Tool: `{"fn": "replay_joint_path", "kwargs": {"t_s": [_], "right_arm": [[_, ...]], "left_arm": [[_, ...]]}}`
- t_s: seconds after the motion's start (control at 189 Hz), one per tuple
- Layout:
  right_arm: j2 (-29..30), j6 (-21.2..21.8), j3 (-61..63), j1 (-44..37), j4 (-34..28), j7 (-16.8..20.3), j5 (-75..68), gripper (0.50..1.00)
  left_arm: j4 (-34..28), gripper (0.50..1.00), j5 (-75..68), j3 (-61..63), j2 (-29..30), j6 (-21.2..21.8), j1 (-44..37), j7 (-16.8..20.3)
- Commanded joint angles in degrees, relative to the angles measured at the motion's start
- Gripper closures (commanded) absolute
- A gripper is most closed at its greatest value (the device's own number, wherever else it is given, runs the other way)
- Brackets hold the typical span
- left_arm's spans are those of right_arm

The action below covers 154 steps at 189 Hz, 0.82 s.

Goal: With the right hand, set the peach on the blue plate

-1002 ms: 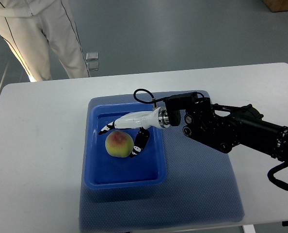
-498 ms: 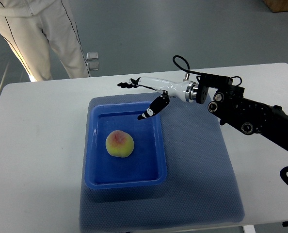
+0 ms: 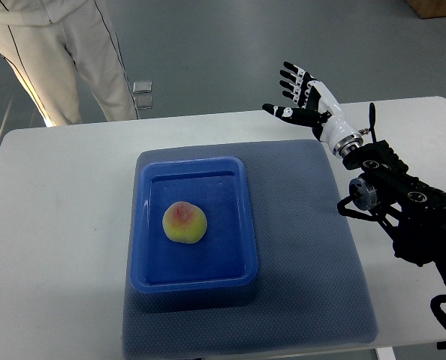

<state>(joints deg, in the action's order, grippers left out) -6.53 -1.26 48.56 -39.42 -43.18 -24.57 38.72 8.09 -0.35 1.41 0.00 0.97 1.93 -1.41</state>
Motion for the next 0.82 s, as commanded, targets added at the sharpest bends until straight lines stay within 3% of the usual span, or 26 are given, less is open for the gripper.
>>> {"fn": "replay_joint_path", "kwargs": {"t_s": [0.0, 0.265, 0.811], "right_arm": [[0.1, -1.8, 0.0, 1.2, 0.1, -1.4, -4.0, 0.57], [1.3, -2.8, 0.0, 2.2, 3.2, -2.7, -16.5, 0.57], [3.6, -3.2, 1.8, 3.8, 5.0, -2.8, -18.2, 0.57]], "left_arm": [[0.0, 0.5, 0.0, 0.0, 0.0, 0.0, 0.0, 0.0], [0.0, 0.5, 0.0, 0.0, 0.0, 0.0, 0.0, 0.0], [0.2, 0.5, -0.1, 0.0, 0.0, 0.0, 0.0, 0.0]]}}
